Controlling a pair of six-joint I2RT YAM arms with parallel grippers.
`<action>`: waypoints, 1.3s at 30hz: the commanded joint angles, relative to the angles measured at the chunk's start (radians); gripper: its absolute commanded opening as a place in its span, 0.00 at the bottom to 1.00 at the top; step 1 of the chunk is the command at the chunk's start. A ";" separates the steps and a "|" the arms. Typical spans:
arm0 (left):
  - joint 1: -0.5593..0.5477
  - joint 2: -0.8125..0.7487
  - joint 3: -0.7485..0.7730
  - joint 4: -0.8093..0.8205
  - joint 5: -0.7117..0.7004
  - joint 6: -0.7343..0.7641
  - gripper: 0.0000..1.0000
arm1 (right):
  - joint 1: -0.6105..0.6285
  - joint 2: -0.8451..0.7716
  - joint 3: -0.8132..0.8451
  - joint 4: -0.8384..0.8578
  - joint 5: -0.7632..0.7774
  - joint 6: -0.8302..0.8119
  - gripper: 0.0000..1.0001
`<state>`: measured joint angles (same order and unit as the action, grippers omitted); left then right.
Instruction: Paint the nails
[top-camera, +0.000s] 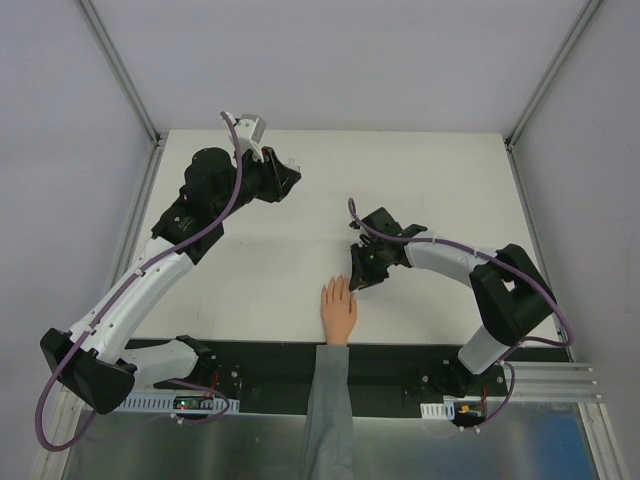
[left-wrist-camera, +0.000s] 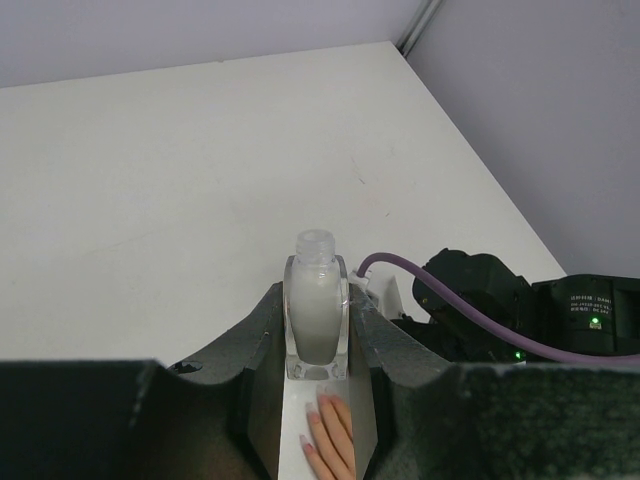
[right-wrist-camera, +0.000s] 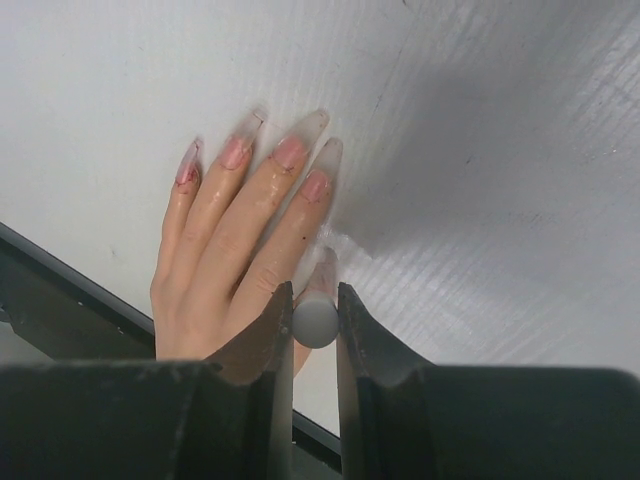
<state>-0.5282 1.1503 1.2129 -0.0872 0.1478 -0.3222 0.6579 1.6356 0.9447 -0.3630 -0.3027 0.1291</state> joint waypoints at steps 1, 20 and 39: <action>0.013 -0.032 0.004 0.049 -0.016 -0.015 0.00 | 0.005 -0.023 0.011 0.016 0.007 0.020 0.00; 0.013 -0.011 0.025 0.047 -0.017 0.009 0.00 | -0.024 0.050 0.086 -0.005 -0.012 0.001 0.00; 0.011 -0.007 0.031 0.047 -0.014 0.023 0.00 | -0.034 0.043 0.066 -0.013 -0.009 0.014 0.00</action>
<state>-0.5282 1.1584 1.2129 -0.0875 0.1478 -0.3241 0.6270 1.7020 1.0061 -0.3634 -0.3038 0.1303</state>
